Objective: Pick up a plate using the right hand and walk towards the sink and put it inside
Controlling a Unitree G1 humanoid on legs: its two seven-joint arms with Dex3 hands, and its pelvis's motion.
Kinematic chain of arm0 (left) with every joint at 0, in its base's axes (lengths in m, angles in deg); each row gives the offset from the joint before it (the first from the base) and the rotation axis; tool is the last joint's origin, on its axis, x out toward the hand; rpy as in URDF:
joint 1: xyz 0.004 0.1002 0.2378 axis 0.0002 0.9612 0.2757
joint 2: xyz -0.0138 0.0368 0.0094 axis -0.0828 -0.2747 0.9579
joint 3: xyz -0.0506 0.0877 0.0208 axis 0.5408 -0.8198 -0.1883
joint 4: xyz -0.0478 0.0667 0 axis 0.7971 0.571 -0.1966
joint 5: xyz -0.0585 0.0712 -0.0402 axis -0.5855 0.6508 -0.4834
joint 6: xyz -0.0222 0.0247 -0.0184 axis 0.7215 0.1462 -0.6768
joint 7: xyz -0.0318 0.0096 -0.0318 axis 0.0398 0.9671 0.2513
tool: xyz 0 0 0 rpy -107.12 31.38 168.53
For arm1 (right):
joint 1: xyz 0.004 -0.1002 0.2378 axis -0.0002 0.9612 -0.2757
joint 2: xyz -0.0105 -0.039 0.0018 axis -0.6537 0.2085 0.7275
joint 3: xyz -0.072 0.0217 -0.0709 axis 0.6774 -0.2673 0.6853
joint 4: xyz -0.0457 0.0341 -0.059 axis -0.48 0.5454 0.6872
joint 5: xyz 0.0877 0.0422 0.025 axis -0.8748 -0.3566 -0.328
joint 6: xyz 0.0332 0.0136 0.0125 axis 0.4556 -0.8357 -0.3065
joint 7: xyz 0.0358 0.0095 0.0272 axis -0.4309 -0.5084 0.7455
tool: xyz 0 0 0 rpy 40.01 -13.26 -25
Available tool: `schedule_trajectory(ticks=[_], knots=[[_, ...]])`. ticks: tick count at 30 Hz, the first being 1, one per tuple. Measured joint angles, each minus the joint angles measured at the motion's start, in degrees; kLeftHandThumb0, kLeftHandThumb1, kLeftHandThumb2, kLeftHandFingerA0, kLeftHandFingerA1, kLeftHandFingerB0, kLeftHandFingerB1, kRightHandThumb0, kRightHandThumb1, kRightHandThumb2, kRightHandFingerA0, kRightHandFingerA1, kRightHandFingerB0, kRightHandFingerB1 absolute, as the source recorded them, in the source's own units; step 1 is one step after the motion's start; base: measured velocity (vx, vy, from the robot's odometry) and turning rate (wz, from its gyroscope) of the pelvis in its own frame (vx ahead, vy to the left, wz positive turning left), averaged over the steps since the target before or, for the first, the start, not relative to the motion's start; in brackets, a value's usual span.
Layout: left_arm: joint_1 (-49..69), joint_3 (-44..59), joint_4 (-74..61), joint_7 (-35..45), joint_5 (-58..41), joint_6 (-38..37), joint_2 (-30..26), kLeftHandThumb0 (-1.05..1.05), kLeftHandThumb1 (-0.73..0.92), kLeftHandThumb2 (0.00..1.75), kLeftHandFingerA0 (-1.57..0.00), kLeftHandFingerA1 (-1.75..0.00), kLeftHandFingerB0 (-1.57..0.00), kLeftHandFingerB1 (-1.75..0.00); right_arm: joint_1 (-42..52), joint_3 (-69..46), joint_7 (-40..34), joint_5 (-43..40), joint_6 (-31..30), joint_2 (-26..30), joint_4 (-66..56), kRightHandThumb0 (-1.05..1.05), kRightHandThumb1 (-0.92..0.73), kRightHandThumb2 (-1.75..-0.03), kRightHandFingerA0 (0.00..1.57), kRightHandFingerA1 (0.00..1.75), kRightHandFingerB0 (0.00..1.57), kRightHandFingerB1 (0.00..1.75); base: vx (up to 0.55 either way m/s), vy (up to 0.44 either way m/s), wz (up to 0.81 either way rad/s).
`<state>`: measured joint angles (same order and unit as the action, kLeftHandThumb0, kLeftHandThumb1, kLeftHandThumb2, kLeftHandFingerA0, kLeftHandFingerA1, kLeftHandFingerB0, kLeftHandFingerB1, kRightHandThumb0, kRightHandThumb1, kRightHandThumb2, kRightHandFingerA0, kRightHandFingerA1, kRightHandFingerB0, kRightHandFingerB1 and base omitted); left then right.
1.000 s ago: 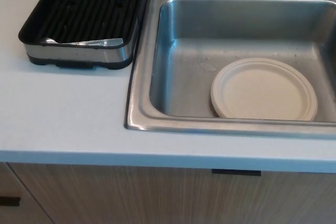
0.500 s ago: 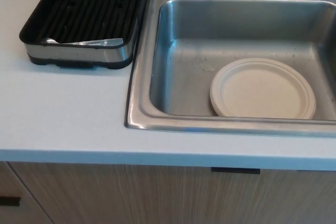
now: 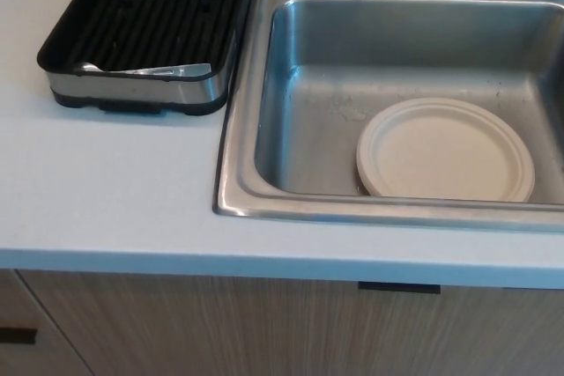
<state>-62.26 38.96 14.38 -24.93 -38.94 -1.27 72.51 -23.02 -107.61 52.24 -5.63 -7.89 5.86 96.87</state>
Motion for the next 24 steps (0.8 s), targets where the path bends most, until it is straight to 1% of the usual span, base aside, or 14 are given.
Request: schedule_trajectory(ticks=[1,2,4,6,7,10,11,15,16,18,19,21,22,24], knots=[[-0.19,0.02,-0.01,-0.03,0.00,0.36,-0.01,0.09,0.69,1.32,-1.23,-1.24,-1.08,-1.12,0.16,2.51,-0.88,0.60,0.62,0.70,1.01,-0.29,-0.65,-0.60,0.79,0.51,0.56,0.40,0.00,0.000,0.00],[-0.31,0.04,-0.01,-0.05,0.00,0.56,-0.04,0.15,0.48,1.53,-1.01,-1.46,-0.91,-1.21,0.24,4.16,-1.50,0.99,1.08,1.18,1.68,-0.30,-0.67,-0.60,0.80,0.61,0.55,0.40,0.00,0.000,0.00],[-0.71,0.06,-0.02,-0.13,0.02,1.43,-0.20,0.14,0.49,1.52,-1.01,-1.44,-0.92,-1.21,0.36,9.91,-3.70,2.43,3.05,3.11,4.38,-0.32,-0.72,-0.62,0.61,0.56,0.53,0.40,0.00,0.000,0.00],[-0.90,-0.03,-0.02,-0.16,0.04,1.89,-0.37,0.14,0.49,1.52,-1.01,-1.44,-0.92,-1.21,0.39,14.12,-5.30,3.51,4.72,4.63,6.44,-0.32,-0.72,-0.62,0.61,0.56,0.53,0.40,0.00,0.000,0.00],[-0.99,-0.11,-0.02,-0.17,0.07,2.32,-0.54,0.08,0.63,1.27,-1.16,-1.19,-1.04,-1.08,0.40,17.12,-6.59,4.27,6.01,5.74,7.82,-0.20,-0.62,-0.72,0.66,0.65,0.56,0.42,0.00,0.000,0.00],[-1.02,-0.44,-0.21,-0.25,0.15,2.98,-0.68,0.08,0.63,1.27,-1.16,-1.19,-1.04,-1.08,0.61,22.21,-9.35,5.77,7.92,7.37,9.03,-0.20,-0.62,-0.72,0.66,0.65,0.56,0.42,0.00,0.000,0.00],[-1.02,-0.61,-0.33,-0.27,0.19,3.30,-0.68,0.11,0.44,1.43,-0.94,-1.34,-0.90,-1.15,0.62,24.29,-10.64,6.37,8.73,7.83,9.43,-0.11,-0.54,-0.78,0.77,0.46,0.74,0.45,0.00,0.000,0.00],[-0.97,-1.26,-0.53,-0.36,0.41,3.88,-0.69,0.09,0.42,1.43,-0.93,-1.33,-0.89,-1.14,0.60,28.44,-14.45,7.60,10.56,8.53,10.13,-0.16,-0.57,-0.71,0.83,0.50,0.76,0.46,0.00,0.000,0.00],[-0.93,-1.53,-0.60,-0.39,0.49,4.13,-0.69,0.09,0.47,1.43,-0.94,-1.37,-0.90,-1.17,0.59,29.53,-15.70,7.88,10.96,8.70,10.25,-0.30,-0.67,-0.63,1.13,0.58,0.90,0.48,0.00,0.000,0.00],[-0.92,-1.93,-0.64,-0.48,0.59,4.23,-0.72,0.06,0.64,1.27,-1.14,-1.16,-1.03,-1.07,0.57,31.33,-17.84,8.35,11.49,9.09,10.32,-0.38,-0.63,-0.61,1.19,0.61,0.94,0.50,0.00,0.000,0.00],[-0.99,-2.09,-0.60,-0.53,0.61,4.23,-0.75,0.18,0.51,1.54,-1.01,-1.39,-0.97,-1.21,0.54,32.23,-18.92,8.66,11.66,9.32,10.27,-0.49,-0.50,-0.91,1.10,0.84,0.90,0.69,0.00,0.000,0.00],[-1.18,-2.30,-0.48,-0.61,0.63,4.23,-0.82,0.18,0.51,1.54,-1.01,-1.39,-0.97,-1.21,0.51,33.77,-20.76,9.17,11.93,9.74,10.17,-0.49,-0.50,-0.91,1.10,0.84,0.90,0.69,0.00,0.000,0.00],[-1.31,-2.38,-0.35,-0.67,0.63,4.23,-0.86,0.05,0.63,1.26,-1.14,-1.16,-1.03,-1.07,0.49,34.67,-21.88,9.42,12.03,9.99,10.09,-0.46,-0.57,-0.59,1.23,0.74,1.02,0.53,0.00,0.000,0.00],[-1.52,-2.68,-0.24,-0.76,0.68,4.23,-1.06,0.07,0.64,1.28,-1.17,-1.18,-1.05,-1.08,0.48,35.98,-24.12,9.60,12.54,10.42,10.26,-0.41,-0.58,-0.59,1.24,0.80,1.02,0.54,0.00,0.000,0.00]])
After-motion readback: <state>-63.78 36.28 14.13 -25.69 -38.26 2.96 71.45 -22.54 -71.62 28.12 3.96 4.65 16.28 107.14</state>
